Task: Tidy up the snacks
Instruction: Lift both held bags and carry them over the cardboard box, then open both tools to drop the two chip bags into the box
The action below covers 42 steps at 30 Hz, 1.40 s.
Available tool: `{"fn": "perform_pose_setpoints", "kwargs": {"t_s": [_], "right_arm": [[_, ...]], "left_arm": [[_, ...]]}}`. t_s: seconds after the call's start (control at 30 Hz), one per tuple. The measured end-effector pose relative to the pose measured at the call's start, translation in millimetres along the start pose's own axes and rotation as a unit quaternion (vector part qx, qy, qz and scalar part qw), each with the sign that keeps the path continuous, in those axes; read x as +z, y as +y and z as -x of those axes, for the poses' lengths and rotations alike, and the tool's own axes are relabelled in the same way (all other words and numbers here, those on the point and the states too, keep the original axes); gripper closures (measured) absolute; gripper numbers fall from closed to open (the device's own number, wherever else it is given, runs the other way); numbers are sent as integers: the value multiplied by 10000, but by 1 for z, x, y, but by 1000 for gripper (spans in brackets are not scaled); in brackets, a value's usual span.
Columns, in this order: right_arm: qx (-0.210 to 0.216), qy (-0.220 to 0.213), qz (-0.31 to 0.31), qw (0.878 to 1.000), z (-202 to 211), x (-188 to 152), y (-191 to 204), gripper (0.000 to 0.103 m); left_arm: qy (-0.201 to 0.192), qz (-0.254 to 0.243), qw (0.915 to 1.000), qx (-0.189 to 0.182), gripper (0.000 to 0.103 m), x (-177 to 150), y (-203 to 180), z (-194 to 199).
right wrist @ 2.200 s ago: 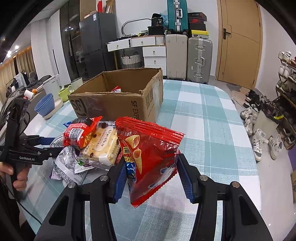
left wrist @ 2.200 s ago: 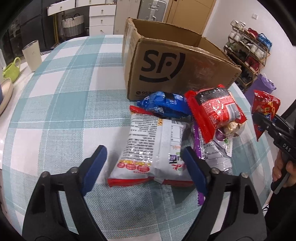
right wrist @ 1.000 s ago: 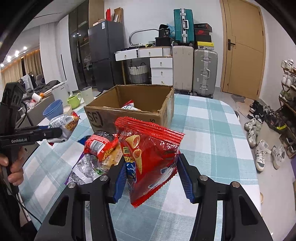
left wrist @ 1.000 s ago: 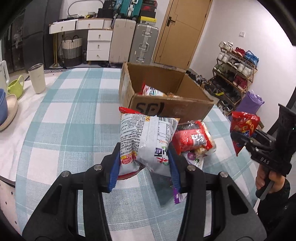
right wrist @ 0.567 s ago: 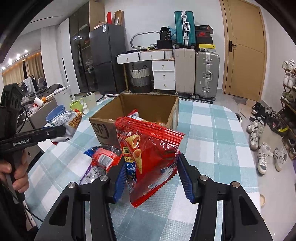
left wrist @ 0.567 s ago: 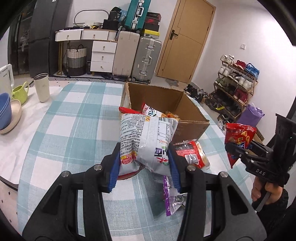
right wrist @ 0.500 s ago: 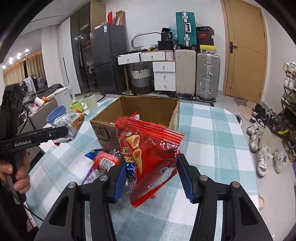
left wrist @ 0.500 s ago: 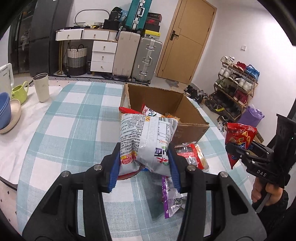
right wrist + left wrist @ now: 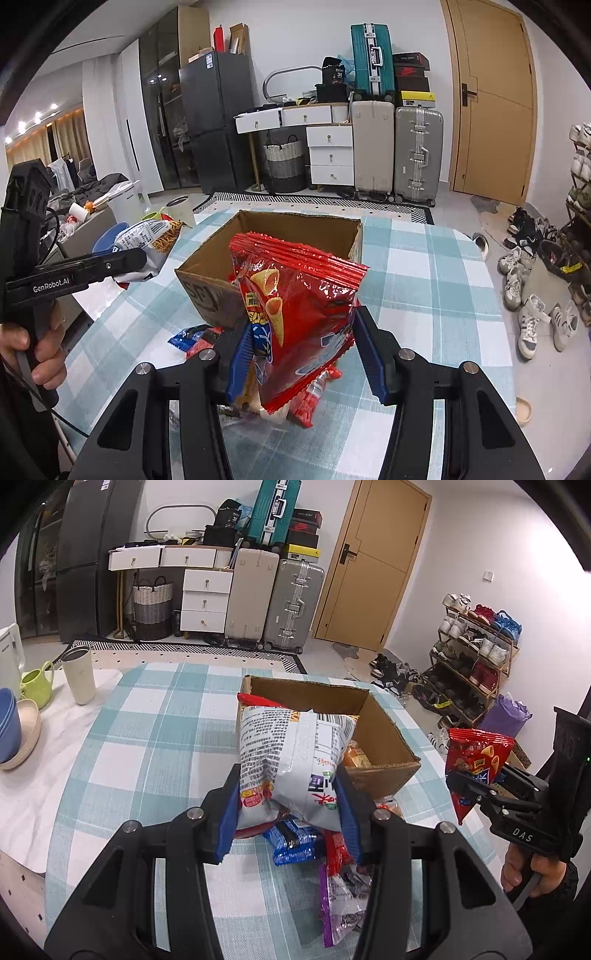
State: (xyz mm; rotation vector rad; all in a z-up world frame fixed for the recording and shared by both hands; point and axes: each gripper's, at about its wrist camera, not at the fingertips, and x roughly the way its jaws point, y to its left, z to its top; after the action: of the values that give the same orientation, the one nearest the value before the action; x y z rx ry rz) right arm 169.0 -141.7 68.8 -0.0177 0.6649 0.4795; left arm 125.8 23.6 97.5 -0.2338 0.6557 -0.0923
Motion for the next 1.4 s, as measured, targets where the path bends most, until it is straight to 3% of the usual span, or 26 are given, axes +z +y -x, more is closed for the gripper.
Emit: {"fn": "perform_pose_setpoints", "kwargs": {"t_s": [0.43, 1.4], "right_arm": [[-6, 78, 2, 10000, -25, 25, -6, 51], [202, 151, -50, 9997, -98, 45, 1, 51]], "left_arm": [[173, -104, 9998, -93, 59, 26, -11, -40], [423, -206, 9989, 8, 59, 42, -9, -127]]}}
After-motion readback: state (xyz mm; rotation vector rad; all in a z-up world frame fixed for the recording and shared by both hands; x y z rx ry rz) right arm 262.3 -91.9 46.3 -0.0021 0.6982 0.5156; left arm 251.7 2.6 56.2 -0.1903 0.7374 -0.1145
